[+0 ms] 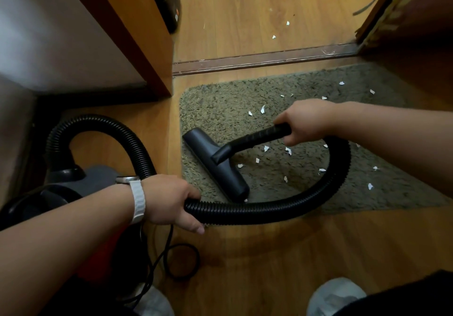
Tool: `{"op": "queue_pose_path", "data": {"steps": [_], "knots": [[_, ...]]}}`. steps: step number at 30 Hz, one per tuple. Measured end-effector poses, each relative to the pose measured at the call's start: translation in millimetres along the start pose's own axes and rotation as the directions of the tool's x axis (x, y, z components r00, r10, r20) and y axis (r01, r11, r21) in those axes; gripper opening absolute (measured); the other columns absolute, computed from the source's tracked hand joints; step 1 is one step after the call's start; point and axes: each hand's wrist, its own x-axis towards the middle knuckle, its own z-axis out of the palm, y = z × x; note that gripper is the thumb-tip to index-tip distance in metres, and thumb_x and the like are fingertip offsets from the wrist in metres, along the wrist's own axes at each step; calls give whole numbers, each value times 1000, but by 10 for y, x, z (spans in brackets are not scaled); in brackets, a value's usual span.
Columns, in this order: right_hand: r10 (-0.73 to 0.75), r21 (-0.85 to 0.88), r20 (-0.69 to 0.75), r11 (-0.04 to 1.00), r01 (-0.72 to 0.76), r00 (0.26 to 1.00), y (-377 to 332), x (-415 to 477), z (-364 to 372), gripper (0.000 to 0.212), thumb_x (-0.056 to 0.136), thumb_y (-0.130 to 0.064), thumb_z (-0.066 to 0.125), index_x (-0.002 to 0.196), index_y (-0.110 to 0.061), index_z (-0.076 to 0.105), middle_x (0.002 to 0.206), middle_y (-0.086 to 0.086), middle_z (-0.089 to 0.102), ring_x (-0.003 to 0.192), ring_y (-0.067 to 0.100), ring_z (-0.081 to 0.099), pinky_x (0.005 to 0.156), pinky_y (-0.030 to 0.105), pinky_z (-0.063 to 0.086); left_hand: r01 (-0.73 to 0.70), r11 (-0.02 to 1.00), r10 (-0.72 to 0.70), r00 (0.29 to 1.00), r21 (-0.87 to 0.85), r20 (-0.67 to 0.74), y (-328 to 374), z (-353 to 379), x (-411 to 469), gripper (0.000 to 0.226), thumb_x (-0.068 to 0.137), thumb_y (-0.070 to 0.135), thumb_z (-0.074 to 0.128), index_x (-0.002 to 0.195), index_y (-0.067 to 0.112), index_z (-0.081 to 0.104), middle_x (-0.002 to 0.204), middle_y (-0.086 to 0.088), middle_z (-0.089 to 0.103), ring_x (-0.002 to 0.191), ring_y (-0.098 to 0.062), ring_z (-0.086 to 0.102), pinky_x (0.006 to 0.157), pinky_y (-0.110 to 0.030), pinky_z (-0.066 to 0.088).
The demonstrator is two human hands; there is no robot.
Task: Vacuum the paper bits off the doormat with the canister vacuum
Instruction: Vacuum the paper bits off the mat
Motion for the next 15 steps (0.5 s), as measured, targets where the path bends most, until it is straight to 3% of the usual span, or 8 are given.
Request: {"op": "queue_pose_path", "data": {"steps": [6, 15], "knots": [[-130, -45, 58, 990, 132, 990, -372, 39, 140, 22, 80, -44, 63, 97, -30, 61, 70, -9, 56, 61, 11, 51, 55, 27, 41, -7, 997, 2, 999, 83, 52, -1, 18, -15, 51, 67, 79, 63, 73, 30, 51, 64, 11, 54, 59, -5, 50, 53, -24, 37], [52, 69, 7, 996, -52, 999, -119, 164, -25, 18, 82, -42, 66, 96, -32, 62, 73, -9, 60, 65, 9, 55, 57, 26, 43, 13, 1000, -14, 999, 9, 38, -46, -25, -26, 56, 67, 80, 62, 81, 26, 57, 63, 9, 55, 61, -8, 54, 60, -29, 45]]}}
